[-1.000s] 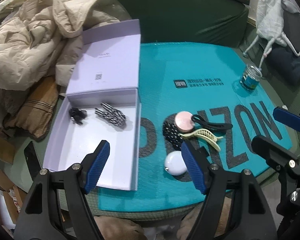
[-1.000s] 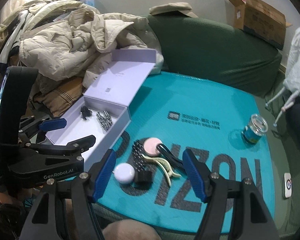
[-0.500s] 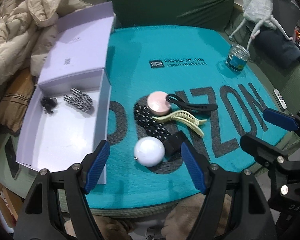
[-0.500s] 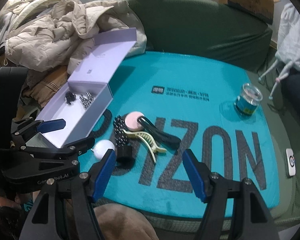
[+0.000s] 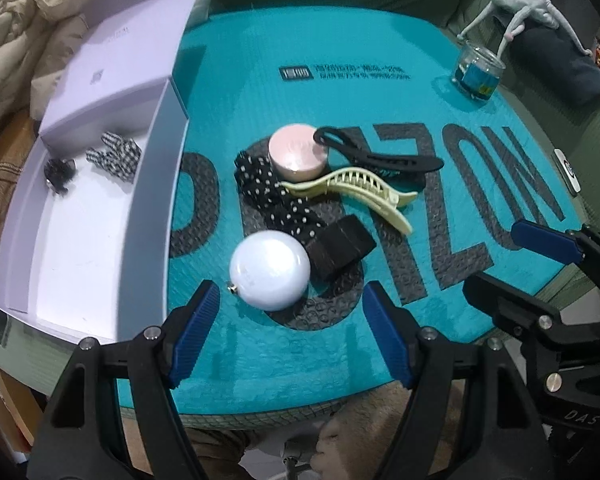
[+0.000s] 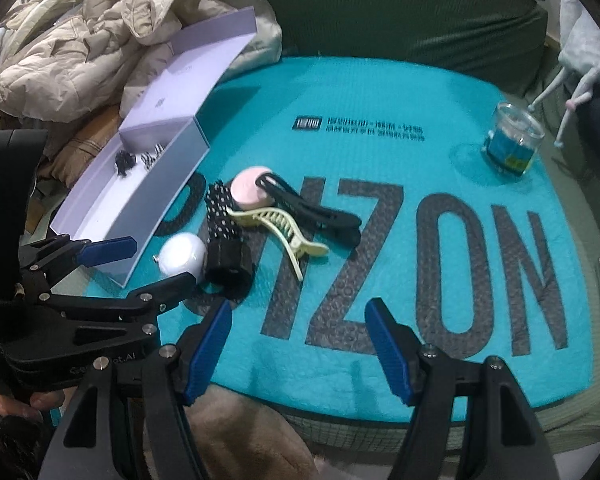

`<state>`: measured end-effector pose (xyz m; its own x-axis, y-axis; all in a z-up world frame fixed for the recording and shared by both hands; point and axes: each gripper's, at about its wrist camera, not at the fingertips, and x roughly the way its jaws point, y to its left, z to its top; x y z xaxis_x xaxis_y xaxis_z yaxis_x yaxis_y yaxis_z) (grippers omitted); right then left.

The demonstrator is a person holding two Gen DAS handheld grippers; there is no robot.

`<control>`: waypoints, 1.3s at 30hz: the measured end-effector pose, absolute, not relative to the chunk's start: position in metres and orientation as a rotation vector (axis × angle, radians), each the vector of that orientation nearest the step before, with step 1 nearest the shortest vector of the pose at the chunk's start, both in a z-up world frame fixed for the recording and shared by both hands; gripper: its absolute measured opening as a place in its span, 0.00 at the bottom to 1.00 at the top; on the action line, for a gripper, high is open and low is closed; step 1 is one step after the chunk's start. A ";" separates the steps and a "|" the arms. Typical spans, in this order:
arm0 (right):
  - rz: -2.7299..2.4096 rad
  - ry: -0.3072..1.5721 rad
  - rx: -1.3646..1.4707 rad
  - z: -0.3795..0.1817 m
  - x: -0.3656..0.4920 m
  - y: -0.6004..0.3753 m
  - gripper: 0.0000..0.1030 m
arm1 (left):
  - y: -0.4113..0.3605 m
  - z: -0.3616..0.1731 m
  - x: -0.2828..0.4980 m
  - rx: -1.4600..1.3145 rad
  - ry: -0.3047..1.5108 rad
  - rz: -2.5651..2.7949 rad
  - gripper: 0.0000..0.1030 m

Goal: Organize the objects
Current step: 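Withdraw both tools from the box back toward the mat, then grasp the white ball with left tool while right tool grasps cream claw clip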

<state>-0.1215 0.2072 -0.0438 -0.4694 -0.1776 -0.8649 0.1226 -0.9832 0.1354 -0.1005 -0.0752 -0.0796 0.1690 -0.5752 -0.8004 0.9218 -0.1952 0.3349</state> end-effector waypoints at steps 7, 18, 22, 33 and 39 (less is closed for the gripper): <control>-2.508 -0.096 1.539 -0.064 -0.131 0.208 0.68 | -0.082 -0.091 -0.096 1.066 0.450 -1.401 0.71; -2.469 -0.061 1.521 -0.085 -0.151 0.203 0.68 | -0.096 -0.099 -0.087 1.062 0.463 -1.352 0.71; -2.470 -0.033 1.506 -0.092 -0.160 0.202 0.68 | -0.102 -0.104 -0.085 1.063 0.449 -1.331 0.71; -2.459 -0.020 1.475 -0.105 -0.182 0.203 0.68 | -0.118 -0.105 -0.075 1.025 0.484 -1.320 0.70; -2.452 0.003 1.451 -0.108 -0.183 0.201 0.60 | -0.118 -0.108 -0.078 1.024 0.474 -1.319 0.70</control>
